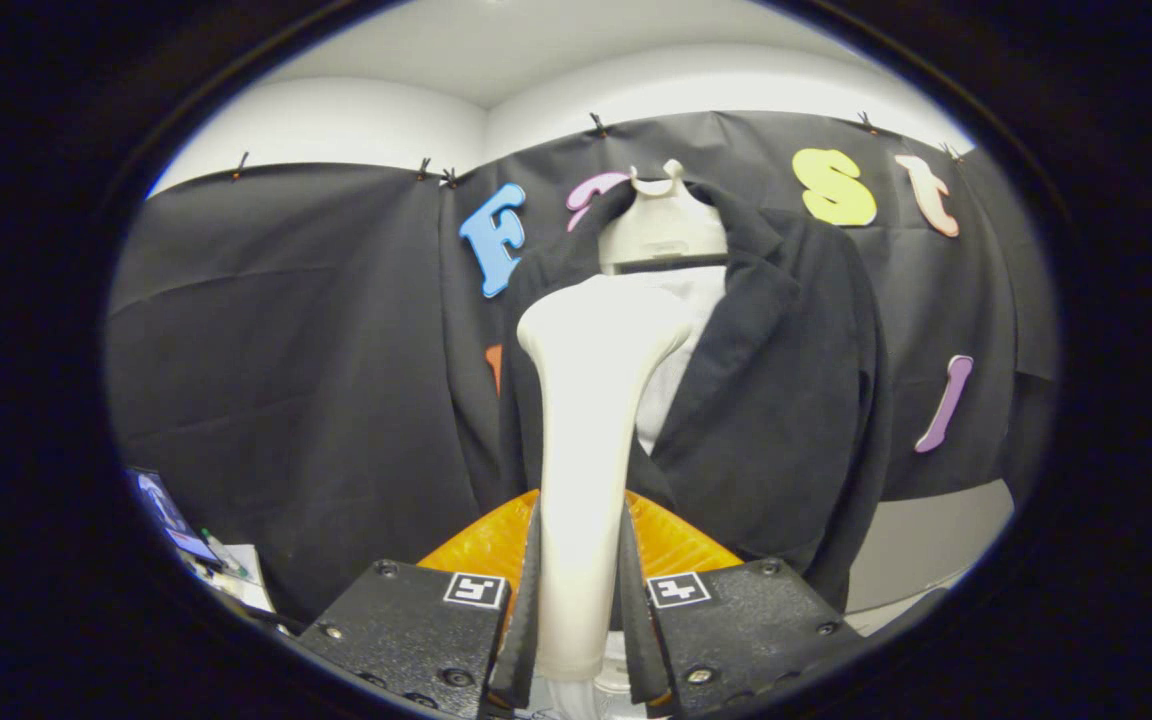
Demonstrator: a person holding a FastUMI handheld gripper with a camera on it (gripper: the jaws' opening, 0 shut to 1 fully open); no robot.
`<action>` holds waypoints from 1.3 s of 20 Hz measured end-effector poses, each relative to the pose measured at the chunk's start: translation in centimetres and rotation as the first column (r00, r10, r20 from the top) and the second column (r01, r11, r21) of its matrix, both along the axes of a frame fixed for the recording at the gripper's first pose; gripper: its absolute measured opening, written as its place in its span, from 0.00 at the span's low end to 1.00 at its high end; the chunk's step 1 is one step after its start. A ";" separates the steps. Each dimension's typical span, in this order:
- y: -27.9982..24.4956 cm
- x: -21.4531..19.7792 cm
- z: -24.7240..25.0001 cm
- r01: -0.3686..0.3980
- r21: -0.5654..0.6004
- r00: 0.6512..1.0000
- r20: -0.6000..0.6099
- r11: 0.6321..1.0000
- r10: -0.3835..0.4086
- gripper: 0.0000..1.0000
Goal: Iron the clothes twice with a garment steamer, once on the left side and once on the right side.
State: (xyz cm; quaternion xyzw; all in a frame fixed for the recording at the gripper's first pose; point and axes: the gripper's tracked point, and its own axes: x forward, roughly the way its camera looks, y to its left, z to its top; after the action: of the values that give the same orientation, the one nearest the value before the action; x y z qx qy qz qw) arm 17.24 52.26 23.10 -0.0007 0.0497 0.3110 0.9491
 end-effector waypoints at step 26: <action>5.1 5.6 -8.6 0.062 -0.109 0.995 -0.068 0.992 -0.070 0.39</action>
State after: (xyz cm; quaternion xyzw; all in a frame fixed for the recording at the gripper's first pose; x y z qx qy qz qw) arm 22.85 57.38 14.51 -0.0387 0.1002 0.2761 0.9551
